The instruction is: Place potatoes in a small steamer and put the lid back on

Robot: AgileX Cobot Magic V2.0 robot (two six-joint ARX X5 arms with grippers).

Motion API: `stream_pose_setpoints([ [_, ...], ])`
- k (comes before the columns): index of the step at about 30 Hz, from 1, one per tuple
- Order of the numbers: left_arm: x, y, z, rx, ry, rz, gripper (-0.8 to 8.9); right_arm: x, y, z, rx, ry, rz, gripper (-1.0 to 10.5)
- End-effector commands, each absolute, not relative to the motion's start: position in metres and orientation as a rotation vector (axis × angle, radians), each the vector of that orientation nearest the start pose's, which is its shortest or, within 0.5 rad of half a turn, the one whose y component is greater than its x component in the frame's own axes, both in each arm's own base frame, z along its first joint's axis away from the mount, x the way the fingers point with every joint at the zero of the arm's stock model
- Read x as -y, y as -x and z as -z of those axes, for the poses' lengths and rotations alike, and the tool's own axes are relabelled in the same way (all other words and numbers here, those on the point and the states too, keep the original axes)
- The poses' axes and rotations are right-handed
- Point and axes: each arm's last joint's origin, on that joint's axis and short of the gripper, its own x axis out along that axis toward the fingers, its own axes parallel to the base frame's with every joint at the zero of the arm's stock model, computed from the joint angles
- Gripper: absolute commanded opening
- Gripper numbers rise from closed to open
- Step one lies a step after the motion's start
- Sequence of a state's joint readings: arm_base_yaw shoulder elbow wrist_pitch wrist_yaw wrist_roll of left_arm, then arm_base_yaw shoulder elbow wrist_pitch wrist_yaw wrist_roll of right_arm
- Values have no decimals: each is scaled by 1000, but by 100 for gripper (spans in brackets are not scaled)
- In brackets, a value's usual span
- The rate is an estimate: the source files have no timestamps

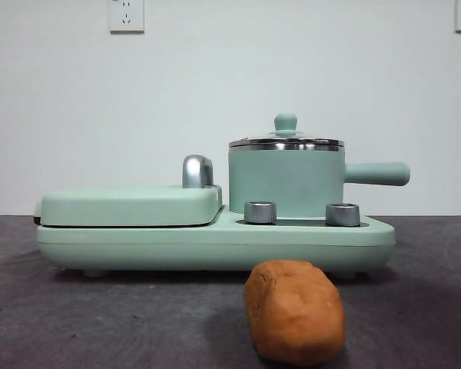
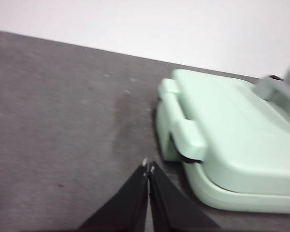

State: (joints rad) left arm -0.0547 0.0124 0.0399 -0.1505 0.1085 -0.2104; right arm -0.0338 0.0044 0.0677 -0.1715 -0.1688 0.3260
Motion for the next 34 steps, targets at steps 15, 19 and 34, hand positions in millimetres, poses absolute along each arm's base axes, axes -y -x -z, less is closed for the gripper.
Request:
stream_pose_setpoints([
  [15,21,-115,-277,-253,258,337,8,-9,-71,-313,-182,-311,-358,11],
  [19,26,-129,-307,-285,268,443,8,-11,-73,-335,-228,-237,-444,11],
  [34,33,-150,-335,-334,293,634,297,-15,-95,-354,-344,-206,-628,101],
])
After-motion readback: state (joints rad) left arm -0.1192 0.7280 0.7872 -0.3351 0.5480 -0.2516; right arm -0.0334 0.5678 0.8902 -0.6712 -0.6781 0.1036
